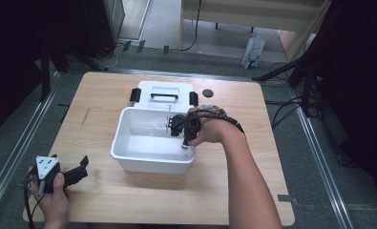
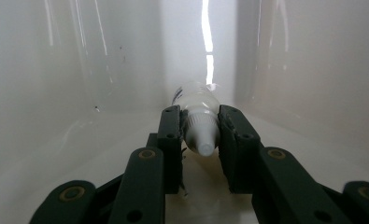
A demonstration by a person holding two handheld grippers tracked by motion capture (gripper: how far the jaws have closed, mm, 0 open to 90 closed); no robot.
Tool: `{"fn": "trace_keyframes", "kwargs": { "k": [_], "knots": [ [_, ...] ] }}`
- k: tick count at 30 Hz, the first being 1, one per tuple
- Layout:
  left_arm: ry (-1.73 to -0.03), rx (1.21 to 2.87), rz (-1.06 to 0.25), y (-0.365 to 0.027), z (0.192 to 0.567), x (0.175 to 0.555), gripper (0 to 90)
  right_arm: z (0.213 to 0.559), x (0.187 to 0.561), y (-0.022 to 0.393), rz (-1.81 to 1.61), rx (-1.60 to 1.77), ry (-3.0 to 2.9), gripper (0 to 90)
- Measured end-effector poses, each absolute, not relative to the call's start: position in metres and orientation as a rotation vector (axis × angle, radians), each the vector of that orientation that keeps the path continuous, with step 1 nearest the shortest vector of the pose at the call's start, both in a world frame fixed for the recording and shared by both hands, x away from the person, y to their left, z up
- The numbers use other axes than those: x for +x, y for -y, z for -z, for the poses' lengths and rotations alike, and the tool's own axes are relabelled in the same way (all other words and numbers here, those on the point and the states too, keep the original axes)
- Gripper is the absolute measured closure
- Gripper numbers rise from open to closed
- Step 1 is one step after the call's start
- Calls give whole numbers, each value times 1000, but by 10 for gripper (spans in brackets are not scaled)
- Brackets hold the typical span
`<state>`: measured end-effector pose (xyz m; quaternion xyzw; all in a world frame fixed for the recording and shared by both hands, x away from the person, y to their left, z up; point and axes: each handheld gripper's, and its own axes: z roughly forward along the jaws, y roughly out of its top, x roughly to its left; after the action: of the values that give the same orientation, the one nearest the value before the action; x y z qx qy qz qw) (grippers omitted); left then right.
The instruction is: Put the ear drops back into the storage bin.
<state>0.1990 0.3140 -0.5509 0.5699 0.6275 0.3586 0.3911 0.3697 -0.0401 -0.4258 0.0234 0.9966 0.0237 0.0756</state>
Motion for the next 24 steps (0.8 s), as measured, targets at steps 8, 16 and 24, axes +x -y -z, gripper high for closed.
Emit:
{"fn": "trace_keyframes", "kwargs": {
  "k": [8,16,24],
  "knots": [
    [-1594,1448,-911,-314,551,199,1,436,371,35,-26,43,-2986,719],
    [-1592,1449,-911,-314,551,199,1,440,371,33,20,48,-2979,718],
    [-1593,1448,-910,-314,551,199,1,442,371,32,48,45,-2979,717]
  ]
}}
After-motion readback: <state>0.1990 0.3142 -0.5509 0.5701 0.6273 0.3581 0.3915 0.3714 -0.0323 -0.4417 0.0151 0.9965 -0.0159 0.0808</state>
